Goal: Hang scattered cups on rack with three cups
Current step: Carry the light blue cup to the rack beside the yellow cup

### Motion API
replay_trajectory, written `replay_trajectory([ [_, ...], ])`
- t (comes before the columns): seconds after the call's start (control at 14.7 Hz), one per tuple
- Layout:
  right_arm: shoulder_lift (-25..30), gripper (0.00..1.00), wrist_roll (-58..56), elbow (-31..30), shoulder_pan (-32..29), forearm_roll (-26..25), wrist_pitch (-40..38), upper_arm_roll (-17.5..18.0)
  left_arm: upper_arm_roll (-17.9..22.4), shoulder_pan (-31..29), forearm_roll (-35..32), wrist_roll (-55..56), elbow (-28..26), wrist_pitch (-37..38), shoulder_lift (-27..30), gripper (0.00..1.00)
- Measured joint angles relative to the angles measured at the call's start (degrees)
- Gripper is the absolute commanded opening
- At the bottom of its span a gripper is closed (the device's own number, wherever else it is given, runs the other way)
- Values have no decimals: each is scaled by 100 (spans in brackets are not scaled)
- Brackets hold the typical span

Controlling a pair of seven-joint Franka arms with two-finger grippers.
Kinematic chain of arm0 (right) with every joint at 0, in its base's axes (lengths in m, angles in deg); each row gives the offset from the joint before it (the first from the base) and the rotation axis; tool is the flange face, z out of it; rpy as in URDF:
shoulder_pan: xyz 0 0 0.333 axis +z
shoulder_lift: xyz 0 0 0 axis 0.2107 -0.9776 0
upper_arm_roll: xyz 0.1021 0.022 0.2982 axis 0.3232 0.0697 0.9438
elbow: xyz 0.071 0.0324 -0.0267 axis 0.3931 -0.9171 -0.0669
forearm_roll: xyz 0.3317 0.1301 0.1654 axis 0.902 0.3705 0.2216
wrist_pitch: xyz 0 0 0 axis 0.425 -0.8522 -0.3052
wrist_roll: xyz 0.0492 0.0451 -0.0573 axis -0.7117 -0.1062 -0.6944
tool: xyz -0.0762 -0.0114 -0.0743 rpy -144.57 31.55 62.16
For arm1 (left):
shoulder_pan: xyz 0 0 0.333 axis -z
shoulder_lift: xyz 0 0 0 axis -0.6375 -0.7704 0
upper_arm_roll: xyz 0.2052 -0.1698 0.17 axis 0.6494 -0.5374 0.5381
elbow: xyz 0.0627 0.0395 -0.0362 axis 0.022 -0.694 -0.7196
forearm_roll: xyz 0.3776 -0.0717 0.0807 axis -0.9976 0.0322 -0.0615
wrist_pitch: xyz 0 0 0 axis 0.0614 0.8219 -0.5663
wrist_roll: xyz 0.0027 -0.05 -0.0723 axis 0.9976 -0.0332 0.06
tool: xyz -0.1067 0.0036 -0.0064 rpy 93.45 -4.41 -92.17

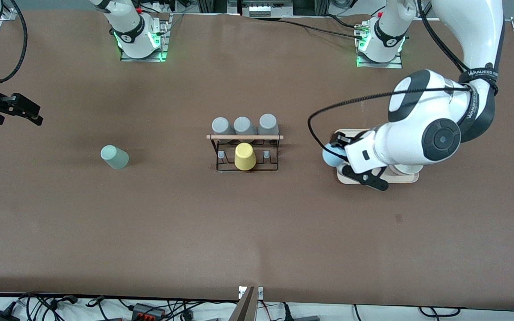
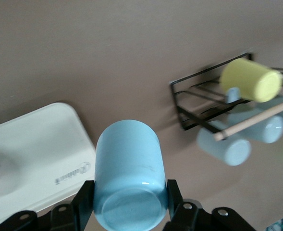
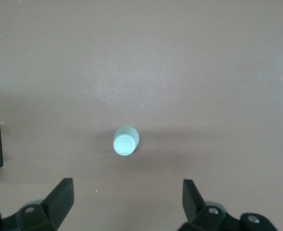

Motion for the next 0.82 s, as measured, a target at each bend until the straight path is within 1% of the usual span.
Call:
replay_trajectory([
  [0.2, 0, 100, 0, 1, 0, 0, 0, 0, -48, 257, 17, 758, 170, 7, -59, 3],
  [0.41, 0, 100, 0, 2, -1, 0, -1, -2, -51, 567, 18, 1551, 275, -98, -306, 3],
  [0.54, 0, 100, 0, 3, -1, 0, -1, -4, -53, 664, 20, 1875, 405, -196, -443, 3],
  [0.82, 0, 100, 0, 7, -1, 0, -1, -3, -62, 836, 48, 2419, 890, -539, -828, 3],
])
